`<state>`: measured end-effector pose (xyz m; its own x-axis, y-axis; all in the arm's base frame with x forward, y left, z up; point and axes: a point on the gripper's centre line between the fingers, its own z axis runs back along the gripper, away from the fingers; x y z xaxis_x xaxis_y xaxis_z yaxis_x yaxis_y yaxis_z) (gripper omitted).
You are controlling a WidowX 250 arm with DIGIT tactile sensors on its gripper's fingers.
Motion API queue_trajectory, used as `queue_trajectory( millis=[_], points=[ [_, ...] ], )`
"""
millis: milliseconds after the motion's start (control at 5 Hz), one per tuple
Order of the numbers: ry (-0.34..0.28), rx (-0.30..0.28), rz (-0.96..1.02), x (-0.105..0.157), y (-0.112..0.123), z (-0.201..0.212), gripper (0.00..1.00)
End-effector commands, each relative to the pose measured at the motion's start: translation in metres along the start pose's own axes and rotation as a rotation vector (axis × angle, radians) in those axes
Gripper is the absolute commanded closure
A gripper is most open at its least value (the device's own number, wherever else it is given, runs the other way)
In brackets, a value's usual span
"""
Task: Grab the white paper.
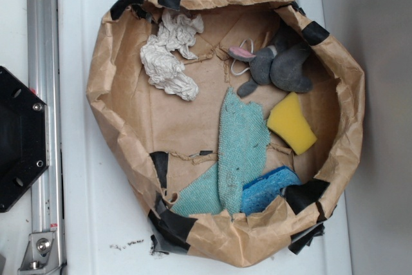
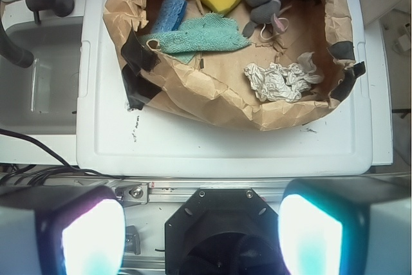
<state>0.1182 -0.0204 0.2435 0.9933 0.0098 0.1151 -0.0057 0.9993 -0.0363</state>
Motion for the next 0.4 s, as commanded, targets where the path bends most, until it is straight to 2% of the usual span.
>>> queue_trajectory(
  millis=[0,200],
  points=[
    [0.000,0.000,0.000,0.000,0.000,0.000,0.00],
    [-0.008,0.033,-0.013,0.047,-0.002,-0.026,0.00]
  ],
)
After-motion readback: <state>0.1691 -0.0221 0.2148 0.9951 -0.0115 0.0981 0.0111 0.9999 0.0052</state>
